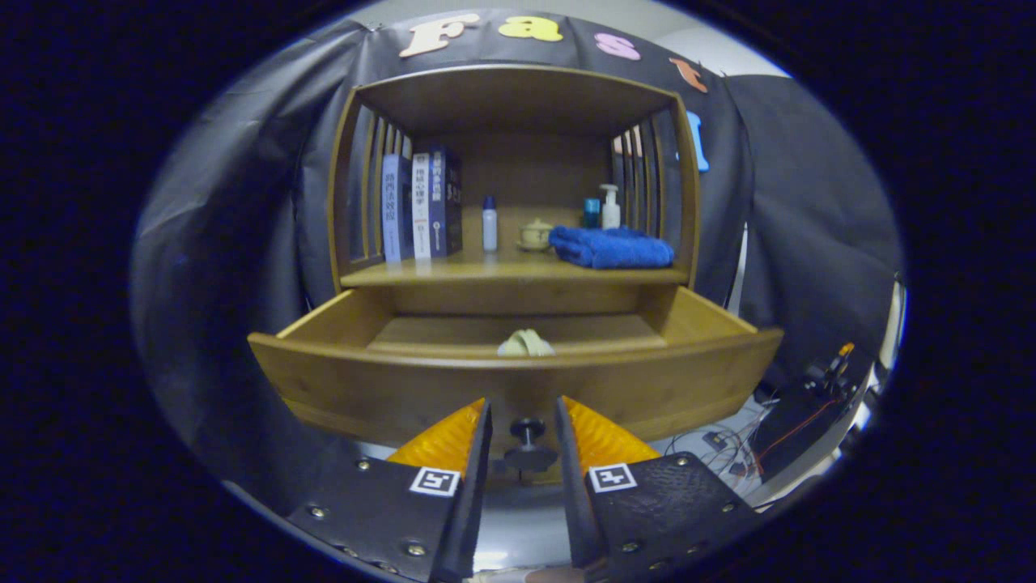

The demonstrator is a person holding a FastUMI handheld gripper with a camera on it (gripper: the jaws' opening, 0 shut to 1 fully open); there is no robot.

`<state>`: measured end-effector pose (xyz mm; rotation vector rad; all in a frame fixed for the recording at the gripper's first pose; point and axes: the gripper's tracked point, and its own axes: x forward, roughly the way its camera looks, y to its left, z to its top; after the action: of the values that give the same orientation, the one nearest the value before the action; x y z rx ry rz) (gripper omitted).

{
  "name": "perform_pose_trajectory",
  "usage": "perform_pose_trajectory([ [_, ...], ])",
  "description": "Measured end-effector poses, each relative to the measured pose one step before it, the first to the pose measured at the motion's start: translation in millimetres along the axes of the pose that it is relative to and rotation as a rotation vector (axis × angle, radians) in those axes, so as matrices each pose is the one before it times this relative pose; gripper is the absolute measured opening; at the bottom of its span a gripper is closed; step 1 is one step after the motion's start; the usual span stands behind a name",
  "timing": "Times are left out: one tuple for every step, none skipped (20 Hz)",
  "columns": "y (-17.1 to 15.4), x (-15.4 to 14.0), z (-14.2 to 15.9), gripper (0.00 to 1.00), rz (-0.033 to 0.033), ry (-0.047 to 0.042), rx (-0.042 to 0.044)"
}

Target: Pull open the drawer, take out the items inside it, and place them on the countertop above the cabinet.

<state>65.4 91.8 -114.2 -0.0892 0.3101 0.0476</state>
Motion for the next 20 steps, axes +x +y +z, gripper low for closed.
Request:
perform_pose_trajectory([
  [3.79,-0.33,15.72,0.44,0.00055,-0.02072,-0.01345],
  [1.88,1.70,16.44,0.44,0.00028,-0.02419,-0.00339],
  [2.98,4.12,16.49,0.44,0.00211,-0.02298,0.01075],
  [2.81,7.68,13.98,0.44,0.00082,-0.01747,0.01142],
  [0.87,8.70,7.58,0.44,-0.00365,-0.00606,0.00394],
  [-1.67,10.04,7.12,0.44,-0.01719,0.00846,0.00546],
  [-2.62,9.77,0.12,0.44,-0.02284,0.03177,0.01034],
  [-3.62,11.05,-4.58,0.44,-0.02594,0.05089,0.01315],
  [-0.93,10.19,-5.44,0.44,-0.01815,0.06361,0.02445],
  [0.53,10.78,-6.63,0.44,-0.01125,0.06235,0.02205],
  [-0.48,10.87,-5.99,0.44,-0.00920,0.05308,0.00952],
  [-2.05,8.67,-5.85,0.44,-0.01322,0.05395,-0.00078],
  [-2.27,9.29,-5.94,0.44,-0.02051,0.05798,-0.01497],
  [-0.32,8.62,-3.84,0.44,-0.01250,0.05280,-0.02510],
  [2.29,8.75,-2.27,0.44,0.00097,0.04561,-0.02619],
  [0.78,6.96,-2.77,0.44,0.00018,0.04124,-0.02292],
  [1.61,8.85,-0.19,0.44,0.00146,0.02597,-0.02493],
  [-0.88,8.23,1.29,0.44,-0.00373,0.02630,-0.02272],
  [2.18,9.66,-2.89,0.44,0.00567,0.03353,-0.02103],
  [2.06,7.06,-4.03,0.44,0.00480,0.03011,-0.01849],
])
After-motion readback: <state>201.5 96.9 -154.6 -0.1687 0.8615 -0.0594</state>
